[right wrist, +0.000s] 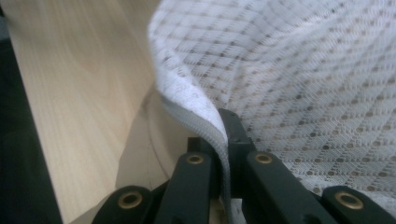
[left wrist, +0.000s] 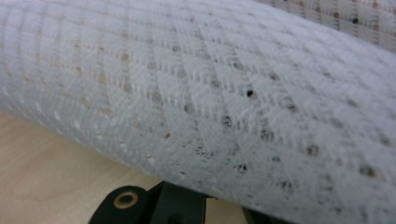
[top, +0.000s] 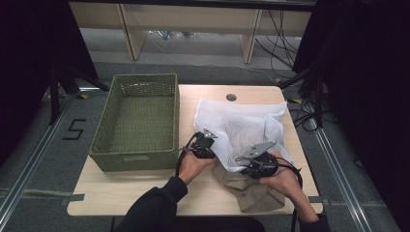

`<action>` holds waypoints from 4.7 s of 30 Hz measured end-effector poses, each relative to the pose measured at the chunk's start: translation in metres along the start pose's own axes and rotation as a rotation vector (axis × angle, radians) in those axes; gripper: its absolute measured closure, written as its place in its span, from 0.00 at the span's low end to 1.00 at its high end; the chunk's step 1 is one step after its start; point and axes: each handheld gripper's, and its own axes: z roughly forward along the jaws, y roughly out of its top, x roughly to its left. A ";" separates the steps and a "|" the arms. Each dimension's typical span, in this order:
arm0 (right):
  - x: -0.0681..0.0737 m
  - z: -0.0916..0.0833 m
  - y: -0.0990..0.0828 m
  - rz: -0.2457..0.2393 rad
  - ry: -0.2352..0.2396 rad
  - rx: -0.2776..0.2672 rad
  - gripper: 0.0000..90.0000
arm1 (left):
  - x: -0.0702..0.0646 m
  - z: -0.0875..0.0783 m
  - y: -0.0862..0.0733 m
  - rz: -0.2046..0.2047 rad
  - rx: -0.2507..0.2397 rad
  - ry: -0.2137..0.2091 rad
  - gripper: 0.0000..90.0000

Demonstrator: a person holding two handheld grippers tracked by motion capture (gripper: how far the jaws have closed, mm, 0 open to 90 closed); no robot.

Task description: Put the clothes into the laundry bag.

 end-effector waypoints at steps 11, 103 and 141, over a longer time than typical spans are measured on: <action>-0.016 0.037 0.020 -0.018 -0.195 0.056 1.00 | -0.017 -0.025 -0.034 0.075 0.027 -0.044 0.98; -0.009 0.026 0.015 -0.058 -0.032 0.059 1.00 | -0.023 -0.035 -0.018 -0.007 -0.026 0.064 0.59; -0.012 0.021 0.014 -0.045 0.013 0.057 1.00 | -0.038 0.005 -0.005 -0.024 -0.110 0.077 0.88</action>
